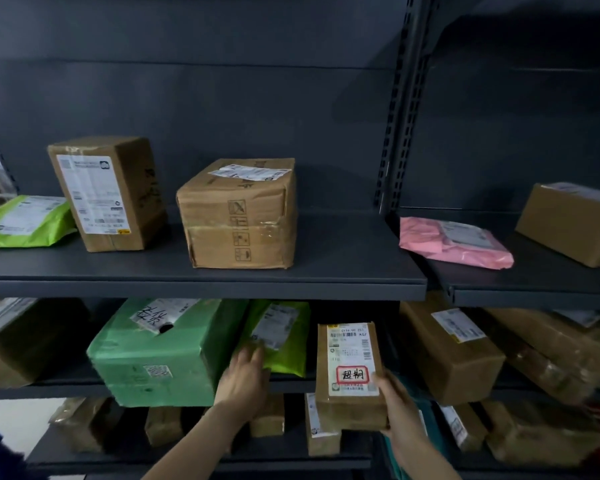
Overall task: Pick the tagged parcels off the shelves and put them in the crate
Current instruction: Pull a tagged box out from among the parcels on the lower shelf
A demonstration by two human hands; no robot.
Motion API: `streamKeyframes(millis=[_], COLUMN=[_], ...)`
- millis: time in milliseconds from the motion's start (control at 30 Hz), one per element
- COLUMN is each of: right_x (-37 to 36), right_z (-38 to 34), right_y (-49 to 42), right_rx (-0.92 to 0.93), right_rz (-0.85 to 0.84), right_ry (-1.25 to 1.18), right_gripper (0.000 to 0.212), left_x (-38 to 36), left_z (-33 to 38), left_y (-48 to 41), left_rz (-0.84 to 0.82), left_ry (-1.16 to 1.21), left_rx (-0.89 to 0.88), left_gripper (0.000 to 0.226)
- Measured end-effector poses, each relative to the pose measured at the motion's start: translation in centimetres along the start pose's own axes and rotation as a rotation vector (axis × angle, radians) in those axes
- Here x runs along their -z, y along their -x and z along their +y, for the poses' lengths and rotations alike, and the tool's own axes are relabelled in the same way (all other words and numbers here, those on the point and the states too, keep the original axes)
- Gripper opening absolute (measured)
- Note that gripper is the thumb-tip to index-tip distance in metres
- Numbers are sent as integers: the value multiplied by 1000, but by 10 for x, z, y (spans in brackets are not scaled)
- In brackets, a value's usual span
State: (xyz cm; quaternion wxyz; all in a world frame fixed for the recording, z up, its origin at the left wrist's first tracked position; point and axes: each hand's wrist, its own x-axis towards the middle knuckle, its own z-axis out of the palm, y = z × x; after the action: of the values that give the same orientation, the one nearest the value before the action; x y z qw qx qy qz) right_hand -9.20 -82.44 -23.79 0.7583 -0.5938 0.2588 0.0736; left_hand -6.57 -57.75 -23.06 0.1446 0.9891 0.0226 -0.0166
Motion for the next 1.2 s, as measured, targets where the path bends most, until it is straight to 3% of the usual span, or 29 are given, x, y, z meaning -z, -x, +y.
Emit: streamKeyframes(millis=[200,500,733,967,1200], right_x=[-22,-14,22,24,37], right_z=[-11,-7,20,22,20], right_y=[-35,-31,-3,10,14], right_rx=[76,-11,42,72,61], right_rz=[-11,-56,-97,-96,-122], right_ry=[21,4,31,11,-79], right_gripper=[36,29,20,23,16], left_x=[-12,-33,-55,-51,-35], left_z=[-9,-2,6,4,16], left_y=[-45,-29,24,44,15], left_rz=[-84,-103,-20,-79,-44], left_ry=[91,194,185,204,108], left_rx=[138,193,169,100,117], left_gripper=[47,42,50,73,58])
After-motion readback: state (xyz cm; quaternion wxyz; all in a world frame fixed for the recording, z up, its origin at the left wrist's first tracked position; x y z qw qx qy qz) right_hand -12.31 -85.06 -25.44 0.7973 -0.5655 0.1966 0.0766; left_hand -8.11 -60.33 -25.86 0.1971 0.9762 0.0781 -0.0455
